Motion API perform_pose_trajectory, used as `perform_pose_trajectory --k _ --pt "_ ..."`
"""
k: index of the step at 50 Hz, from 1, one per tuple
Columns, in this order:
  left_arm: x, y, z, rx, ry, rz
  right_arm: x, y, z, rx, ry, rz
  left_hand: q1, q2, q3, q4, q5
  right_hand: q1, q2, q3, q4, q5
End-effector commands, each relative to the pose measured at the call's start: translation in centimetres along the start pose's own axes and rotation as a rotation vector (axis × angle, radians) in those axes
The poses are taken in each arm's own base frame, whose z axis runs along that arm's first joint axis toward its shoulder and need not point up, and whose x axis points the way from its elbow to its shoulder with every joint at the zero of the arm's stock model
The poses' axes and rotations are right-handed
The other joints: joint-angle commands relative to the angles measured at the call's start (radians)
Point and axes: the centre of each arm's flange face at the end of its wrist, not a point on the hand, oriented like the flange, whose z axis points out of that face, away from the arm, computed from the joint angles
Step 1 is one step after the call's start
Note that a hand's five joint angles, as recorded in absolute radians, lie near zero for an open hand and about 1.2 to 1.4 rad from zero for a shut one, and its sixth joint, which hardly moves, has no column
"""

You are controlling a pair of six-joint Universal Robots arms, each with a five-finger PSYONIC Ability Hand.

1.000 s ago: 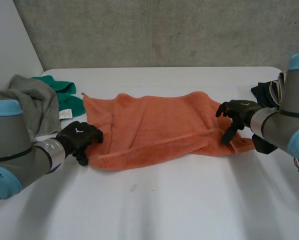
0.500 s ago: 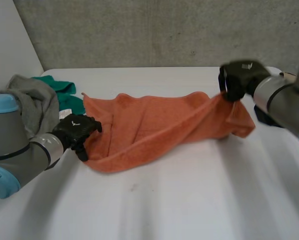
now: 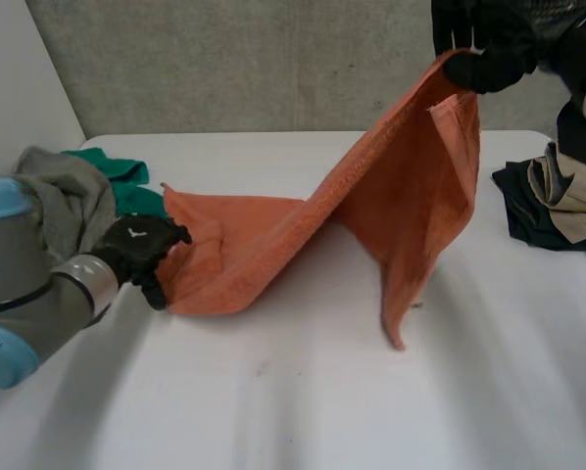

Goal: Fold the laundry.

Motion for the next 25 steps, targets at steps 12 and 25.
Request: perform_pose_trajectory --k 12,25 --pt "2.2 3.7 -2.9 -0.095 0.036 -0.127 -2.4 -1.0 0.0 0.033 -0.047 0.018 0.031 0.053 0.05 0.055 0.065 0.261 0.216 0.205 0.198 0.231" --pt "5.0 2.6 1.1 -0.067 0.056 -0.065 -1.9 -6.0 -2.4 0.163 -0.011 0.054 0.084 0.105 0.102 0.108 0.117 0.261 0.216 0.205 0.198 0.231"
